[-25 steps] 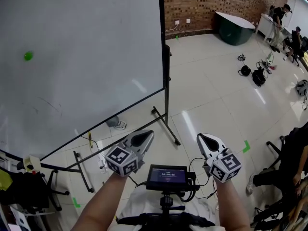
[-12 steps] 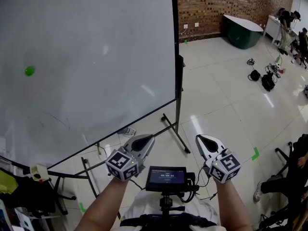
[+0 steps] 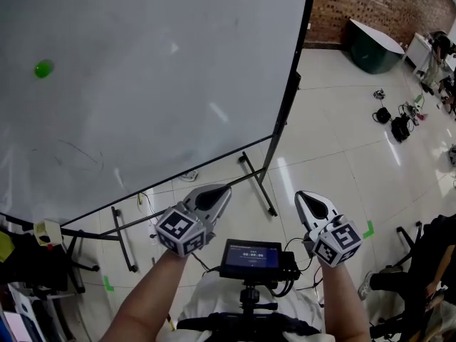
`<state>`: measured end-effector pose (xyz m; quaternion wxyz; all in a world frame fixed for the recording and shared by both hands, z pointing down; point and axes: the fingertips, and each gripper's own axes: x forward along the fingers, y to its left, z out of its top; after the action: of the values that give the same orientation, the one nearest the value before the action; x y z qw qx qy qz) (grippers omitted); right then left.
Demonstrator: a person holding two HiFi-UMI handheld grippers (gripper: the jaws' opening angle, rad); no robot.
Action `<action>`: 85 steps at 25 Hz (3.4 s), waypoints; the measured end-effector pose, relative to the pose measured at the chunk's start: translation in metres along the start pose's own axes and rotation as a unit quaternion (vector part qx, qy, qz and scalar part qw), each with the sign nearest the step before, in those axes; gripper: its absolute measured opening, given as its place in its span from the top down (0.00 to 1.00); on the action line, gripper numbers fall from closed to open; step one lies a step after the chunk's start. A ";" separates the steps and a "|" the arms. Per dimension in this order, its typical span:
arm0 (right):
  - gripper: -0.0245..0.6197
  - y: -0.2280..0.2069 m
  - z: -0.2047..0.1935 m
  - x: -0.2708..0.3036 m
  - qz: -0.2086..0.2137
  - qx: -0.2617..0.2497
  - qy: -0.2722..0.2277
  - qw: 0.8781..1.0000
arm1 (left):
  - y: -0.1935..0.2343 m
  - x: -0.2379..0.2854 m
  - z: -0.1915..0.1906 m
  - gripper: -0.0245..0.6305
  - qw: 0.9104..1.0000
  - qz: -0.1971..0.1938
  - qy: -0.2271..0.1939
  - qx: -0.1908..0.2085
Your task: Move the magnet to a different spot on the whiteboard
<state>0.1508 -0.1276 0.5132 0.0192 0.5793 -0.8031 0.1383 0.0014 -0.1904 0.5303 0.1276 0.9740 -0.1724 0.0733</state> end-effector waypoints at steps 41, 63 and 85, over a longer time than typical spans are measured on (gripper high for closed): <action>0.92 0.151 0.152 0.162 0.429 -0.110 -0.092 0.892 | 0.079 -0.149 0.175 0.92 0.914 0.351 -0.092 0.181; 0.92 0.149 0.182 0.144 0.442 -0.098 -0.140 0.880 | 0.079 -0.224 0.344 0.91 0.766 0.497 -0.022 0.406; 0.92 0.139 0.185 0.148 0.438 -0.072 -0.147 0.884 | 0.124 -0.232 0.365 0.75 0.551 0.526 0.311 0.568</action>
<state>-0.0036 -0.2699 0.3359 -0.1201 0.1789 -0.9764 -0.0125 -0.2225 -0.3299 0.1652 -0.4679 0.4956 -0.5259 0.5088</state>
